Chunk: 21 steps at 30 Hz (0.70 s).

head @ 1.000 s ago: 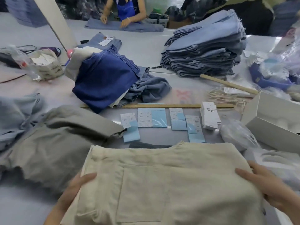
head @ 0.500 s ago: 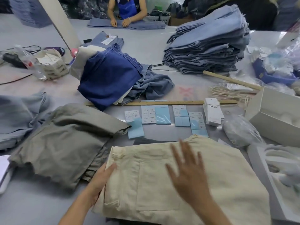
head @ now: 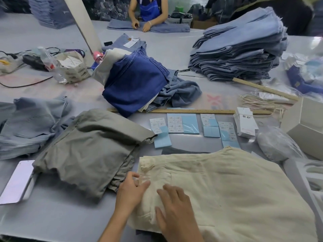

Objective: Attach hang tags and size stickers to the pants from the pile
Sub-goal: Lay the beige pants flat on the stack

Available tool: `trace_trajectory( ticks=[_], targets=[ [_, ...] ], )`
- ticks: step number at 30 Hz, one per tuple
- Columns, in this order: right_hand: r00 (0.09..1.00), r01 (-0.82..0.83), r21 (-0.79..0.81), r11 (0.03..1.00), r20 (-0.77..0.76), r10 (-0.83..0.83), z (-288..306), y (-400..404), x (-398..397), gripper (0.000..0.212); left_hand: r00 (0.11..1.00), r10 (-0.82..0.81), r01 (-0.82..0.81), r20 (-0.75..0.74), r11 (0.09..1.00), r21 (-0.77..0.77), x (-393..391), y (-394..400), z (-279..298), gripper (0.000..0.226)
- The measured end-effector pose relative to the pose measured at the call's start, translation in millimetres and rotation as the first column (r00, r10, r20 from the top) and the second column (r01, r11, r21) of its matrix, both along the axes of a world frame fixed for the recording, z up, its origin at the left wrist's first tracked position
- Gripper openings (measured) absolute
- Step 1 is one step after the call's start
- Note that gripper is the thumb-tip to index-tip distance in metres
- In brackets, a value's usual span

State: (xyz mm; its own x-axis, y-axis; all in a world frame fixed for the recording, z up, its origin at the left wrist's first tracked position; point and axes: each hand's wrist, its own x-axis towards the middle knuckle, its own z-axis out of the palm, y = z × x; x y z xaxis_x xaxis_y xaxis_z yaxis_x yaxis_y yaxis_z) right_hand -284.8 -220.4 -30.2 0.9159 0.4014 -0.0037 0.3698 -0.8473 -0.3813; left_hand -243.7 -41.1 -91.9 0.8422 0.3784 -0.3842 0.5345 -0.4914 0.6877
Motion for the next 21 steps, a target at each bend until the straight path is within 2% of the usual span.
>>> trace_trajectory(
  ticks=[3, 4, 7, 9, 10, 11, 13, 15, 16, 18, 19, 20, 21],
  targets=[
    [0.998, 0.016, 0.05, 0.999, -0.058, -0.013, 2.8, 17.3, -3.0, 0.056, 0.999, -0.033, 0.033, 0.0, 0.999, 0.028, 8.2, 4.4, 19.7, 0.026],
    [0.995, 0.046, 0.077, 0.996, -0.096, -0.039, 4.1, 17.1, -0.1, 0.057, 0.998, -0.036, 0.035, 0.048, 0.999, 0.037, 9.0, 3.3, 28.4, 0.025],
    [0.93, 0.215, 0.287, 0.933, -0.351, -0.107, 19.7, 21.5, 9.8, 0.055, 0.964, -0.055, 0.068, 0.259, 0.997, -0.04, 5.6, -14.4, 67.2, 0.029],
    [0.811, 0.418, 0.465, 0.781, -0.578, -0.09, 32.0, 24.1, 15.6, 0.034, 0.924, -0.161, 0.203, 0.348, 0.975, -0.087, 3.6, -36.3, 94.5, 0.031],
    [0.77, 0.512, 0.477, 0.714, -0.624, -0.135, 33.4, 20.6, 20.0, 0.032, 0.904, -0.247, 0.299, 0.349, 0.949, -0.103, 3.0, -46.5, 102.9, 0.03],
    [0.709, 0.637, 0.495, 0.591, -0.677, -0.198, 32.1, 15.6, 25.2, 0.032, 0.88, -0.335, 0.388, 0.338, 0.916, -0.104, 0.7, -55.3, 107.9, 0.028],
    [0.585, 0.791, 0.499, 0.354, -0.786, -0.2, 37.4, 3.9, 30.9, 0.022, 0.831, -0.436, 0.478, 0.344, 0.877, -0.043, -5.9, -65.3, 112.3, 0.017],
    [0.511, 0.845, 0.476, 0.242, -0.852, -0.11, 40.7, -7.1, 34.7, 0.015, 0.789, -0.347, 0.35, 0.507, 0.932, 0.094, -12.7, -61.0, 106.2, 0.017],
    [0.495, 0.854, 0.464, 0.235, -0.864, -0.094, 42.7, -11.7, 37.0, 0.02, 0.764, -0.289, 0.222, 0.577, 0.957, 0.185, -13.9, -55.3, 97.7, 0.025],
    [0.498, 0.852, 0.469, 0.233, -0.863, -0.088, 47.6, -19.2, 42.5, 0.035, 0.811, -0.214, 0.014, 0.545, 0.938, 0.348, -9.6, -36.0, 74.7, 0.046],
    [0.506, 0.849, 0.475, 0.231, -0.858, -0.094, 50.0, -21.8, 45.3, 0.041, 0.866, -0.158, -0.014, 0.474, 0.94, 0.34, -5.3, -23.9, 62.2, 0.05],
    [0.525, 0.839, 0.492, 0.234, -0.845, -0.105, 52.1, -23.5, 47.5, 0.042, 0.917, -0.083, -0.019, 0.389, 0.968, 0.25, -0.3, -12.1, 51.7, 0.042],
    [0.537, 0.831, 0.501, 0.242, -0.836, -0.115, 54.8, -24.9, 49.4, 0.04, 0.955, -0.038, 0.012, 0.293, 0.996, 0.089, 4.1, -1.5, 42.8, 0.031]
  ],
)
